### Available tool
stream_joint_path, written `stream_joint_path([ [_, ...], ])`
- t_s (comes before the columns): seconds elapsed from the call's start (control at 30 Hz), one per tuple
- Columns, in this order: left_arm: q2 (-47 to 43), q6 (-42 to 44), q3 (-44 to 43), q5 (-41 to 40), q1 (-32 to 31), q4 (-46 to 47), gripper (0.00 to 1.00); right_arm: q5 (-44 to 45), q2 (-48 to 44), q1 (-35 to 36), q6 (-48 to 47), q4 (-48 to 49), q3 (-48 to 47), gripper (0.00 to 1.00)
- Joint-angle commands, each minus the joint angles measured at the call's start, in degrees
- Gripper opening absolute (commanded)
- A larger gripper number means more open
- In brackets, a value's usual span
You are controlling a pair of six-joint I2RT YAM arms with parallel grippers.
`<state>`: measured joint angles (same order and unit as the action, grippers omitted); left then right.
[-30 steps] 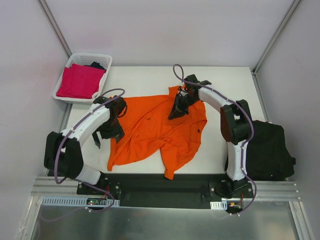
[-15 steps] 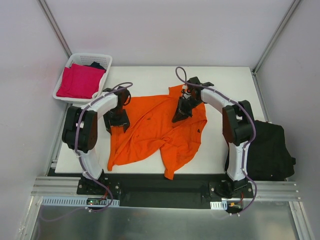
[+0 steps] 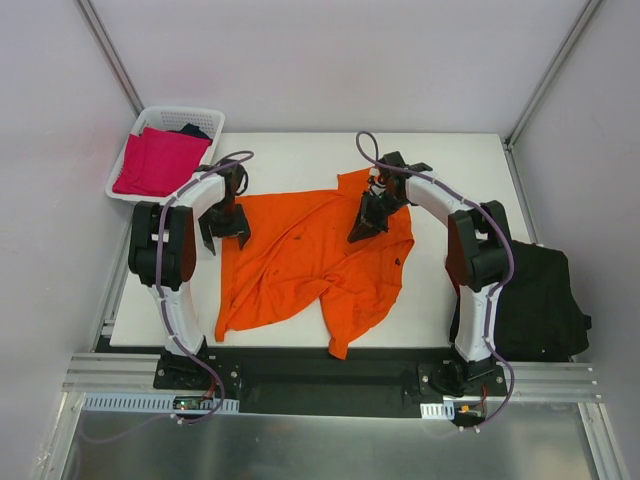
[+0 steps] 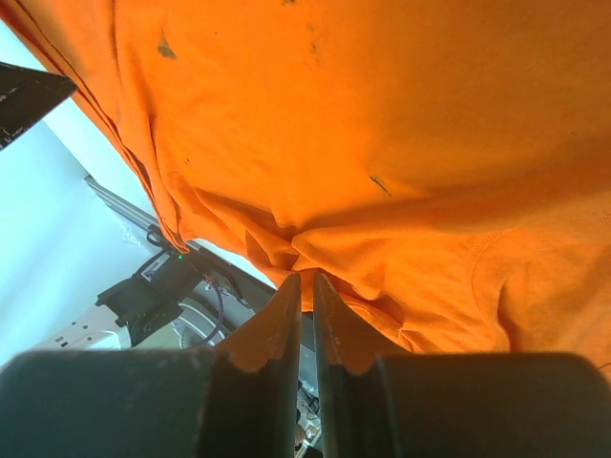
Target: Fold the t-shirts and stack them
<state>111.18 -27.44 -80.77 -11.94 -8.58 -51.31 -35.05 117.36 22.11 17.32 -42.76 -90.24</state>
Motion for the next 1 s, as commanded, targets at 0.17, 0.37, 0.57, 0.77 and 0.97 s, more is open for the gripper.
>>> stream_joint_path([
  [0.17,0.7,2.7,0.0,5.9,-0.1,0.9,0.69,0.7,-3.9,-0.5,-0.1,-1.0,0.2,0.13],
  [0.37,0.8,2.6,1.7,6.0,-0.1,1.0,0.67,0.5,-3.8,-0.4,-0.2,-1.0,0.1,0.13],
  [0.57,0.9,2.0,3.3,4.2,-0.1,0.9,0.66,0.5,-4.1,-0.6,-0.4,-1.1,0.6,0.13],
  [0.77,0.3,0.7,4.7,-1.4,0.0,-0.3,0.67,0.4,-4.4,-0.6,-0.6,-1.1,1.0,0.13],
  [0.97,0.1,0.4,4.4,-8.3,0.0,-3.0,0.68,0.2,-4.2,-0.6,-0.6,-0.9,1.0,0.13],
])
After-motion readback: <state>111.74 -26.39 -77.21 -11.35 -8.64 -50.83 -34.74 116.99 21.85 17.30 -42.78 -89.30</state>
